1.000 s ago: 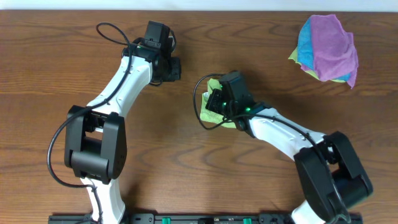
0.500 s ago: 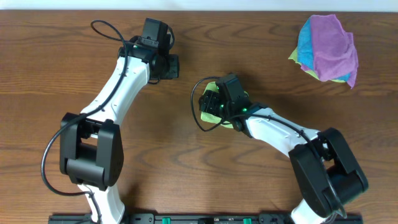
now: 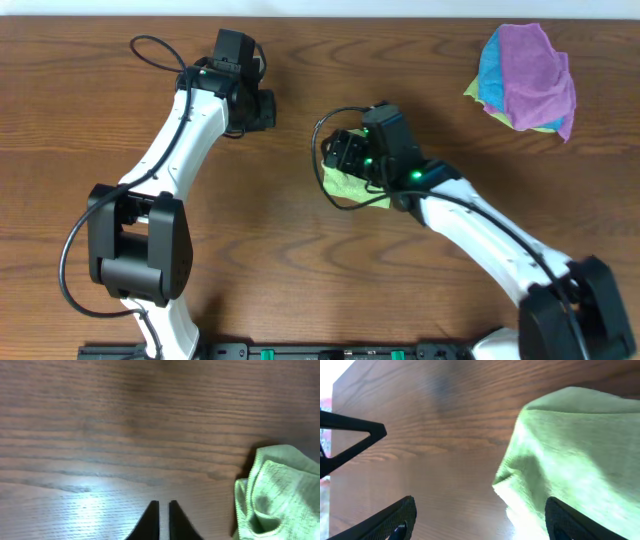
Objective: Fold the cloth
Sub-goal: 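Lower the folded cloth onto the table and open the right gripper, then move the left gripper to the folded green cloth's left side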
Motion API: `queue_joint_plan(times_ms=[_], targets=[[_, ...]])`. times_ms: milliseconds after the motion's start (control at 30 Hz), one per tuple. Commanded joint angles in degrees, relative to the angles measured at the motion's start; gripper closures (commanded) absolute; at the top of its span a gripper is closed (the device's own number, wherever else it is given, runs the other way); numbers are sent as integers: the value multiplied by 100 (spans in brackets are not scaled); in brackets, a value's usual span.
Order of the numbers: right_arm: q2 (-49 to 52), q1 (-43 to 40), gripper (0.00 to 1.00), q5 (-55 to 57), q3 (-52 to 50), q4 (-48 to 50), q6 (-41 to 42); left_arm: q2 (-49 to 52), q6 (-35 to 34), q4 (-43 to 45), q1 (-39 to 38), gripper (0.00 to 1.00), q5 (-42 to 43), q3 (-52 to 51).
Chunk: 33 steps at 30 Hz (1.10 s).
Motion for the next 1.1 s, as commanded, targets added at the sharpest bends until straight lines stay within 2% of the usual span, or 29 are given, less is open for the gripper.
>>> queue_joint_plan(times_ms=[0,67,167,300,367,633,967,1067], targets=[[-393,-264,10,245,74,-369,-461,-199,-111,-85,39,85,260,127],[-640,-442,6,289,74,-776,-894,-199,-181,-142,39,75,363,127],[-988,-734,4,284,74,-1432,-1692,-199,-216,-195,39,67,625,127],[-1493,-992,1,317,74,-2304,-2647,-199,-299,-232,39,62,850,127],[-1792,-1064,1,551,74,-2723,-2848,-199,-411,-223,39,61,857,127],[-3397,-1373,1,1360,-101,-4234,-3014,-199,-623,-105,-90,59,1150,127],[-6131,-1617,1,1320,-1360,-4500,-2634,-199,-872,101,-577,60,1158,125],[-6553,-1617,1,1626,-1674,-4398,-2264,-199,-1027,195,-686,60,1158,125]])
